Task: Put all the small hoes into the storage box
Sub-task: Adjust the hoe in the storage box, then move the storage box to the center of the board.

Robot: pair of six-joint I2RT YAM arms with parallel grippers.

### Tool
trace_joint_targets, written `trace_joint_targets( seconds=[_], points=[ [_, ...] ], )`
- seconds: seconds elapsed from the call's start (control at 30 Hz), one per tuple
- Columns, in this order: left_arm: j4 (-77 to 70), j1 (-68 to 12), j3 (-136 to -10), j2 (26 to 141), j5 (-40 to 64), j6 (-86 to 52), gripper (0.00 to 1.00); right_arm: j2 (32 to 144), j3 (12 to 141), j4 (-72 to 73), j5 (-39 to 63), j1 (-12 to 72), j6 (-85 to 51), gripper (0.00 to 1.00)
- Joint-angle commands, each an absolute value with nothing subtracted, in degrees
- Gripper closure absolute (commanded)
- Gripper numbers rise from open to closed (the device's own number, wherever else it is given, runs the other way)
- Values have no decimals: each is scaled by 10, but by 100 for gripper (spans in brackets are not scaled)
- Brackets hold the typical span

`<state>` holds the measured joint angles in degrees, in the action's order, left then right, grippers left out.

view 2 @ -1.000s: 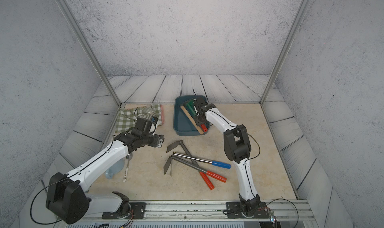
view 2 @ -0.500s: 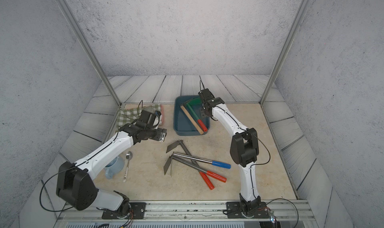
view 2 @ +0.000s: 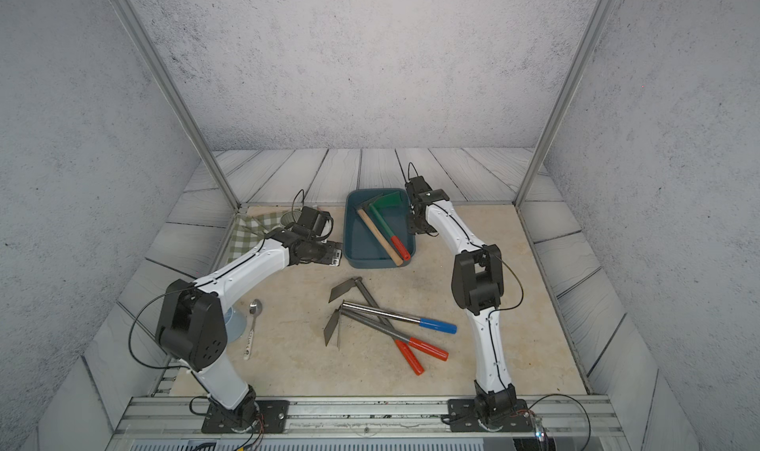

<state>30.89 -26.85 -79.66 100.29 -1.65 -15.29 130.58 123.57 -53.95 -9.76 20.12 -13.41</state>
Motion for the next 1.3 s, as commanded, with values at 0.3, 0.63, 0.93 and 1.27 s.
trace_joint_targets(
  seconds=[0.3, 0.63, 0.93, 1.27],
  points=[
    [280, -271, -832, 1041, -4, -165, 15, 1349, 1263, -543, -47, 203, -151, 50],
    [299, -272, -778, 992, 6, -165, 15, 1365, 1241, -534, -28, 179, -171, 77],
    [294, -272, -744, 962, 6, -163, 15, 1302, 1172, -506, -59, 165, -177, 96],
    [310, -272, -724, 920, 12, -166, 15, 1175, 1008, -478, -91, 149, -183, 98]
  ],
)
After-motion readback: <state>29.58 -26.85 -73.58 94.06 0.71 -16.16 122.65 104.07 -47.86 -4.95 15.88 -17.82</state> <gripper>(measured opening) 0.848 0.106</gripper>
